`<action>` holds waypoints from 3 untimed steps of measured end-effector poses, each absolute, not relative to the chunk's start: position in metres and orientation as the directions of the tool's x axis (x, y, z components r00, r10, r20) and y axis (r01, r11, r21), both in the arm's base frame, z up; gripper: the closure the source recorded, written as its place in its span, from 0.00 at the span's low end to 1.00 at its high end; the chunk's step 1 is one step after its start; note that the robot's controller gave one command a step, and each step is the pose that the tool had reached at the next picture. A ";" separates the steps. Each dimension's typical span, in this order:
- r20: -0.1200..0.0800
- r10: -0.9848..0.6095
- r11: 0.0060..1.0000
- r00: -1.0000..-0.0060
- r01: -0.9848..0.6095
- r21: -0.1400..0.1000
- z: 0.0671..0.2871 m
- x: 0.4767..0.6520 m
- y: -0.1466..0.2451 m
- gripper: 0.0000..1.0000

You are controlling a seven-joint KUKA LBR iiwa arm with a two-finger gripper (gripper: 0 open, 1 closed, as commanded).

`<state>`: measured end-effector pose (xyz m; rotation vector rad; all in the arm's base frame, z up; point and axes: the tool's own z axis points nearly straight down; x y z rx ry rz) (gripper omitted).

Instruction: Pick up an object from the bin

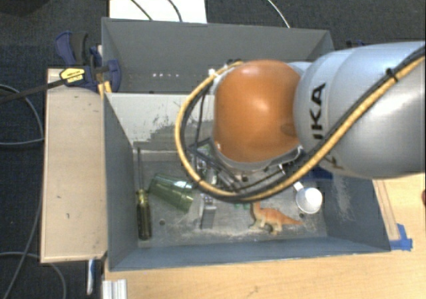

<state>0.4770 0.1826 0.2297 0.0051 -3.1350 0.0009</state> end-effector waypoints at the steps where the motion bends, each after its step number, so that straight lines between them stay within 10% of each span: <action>1: -0.002 0.003 1.000 -1.000 0.003 0.001 0.234 0.479 0.181 0.00; 2: -0.003 -0.069 0.998 -0.998 -0.069 0.002 0.095 0.546 0.206 0.00; 3: -0.010 -0.080 0.997 -0.997 -0.080 0.004 0.165 0.560 0.215 0.00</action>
Offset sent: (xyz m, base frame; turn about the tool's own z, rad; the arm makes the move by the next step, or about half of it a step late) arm 0.0760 0.0259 -0.1597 -0.0765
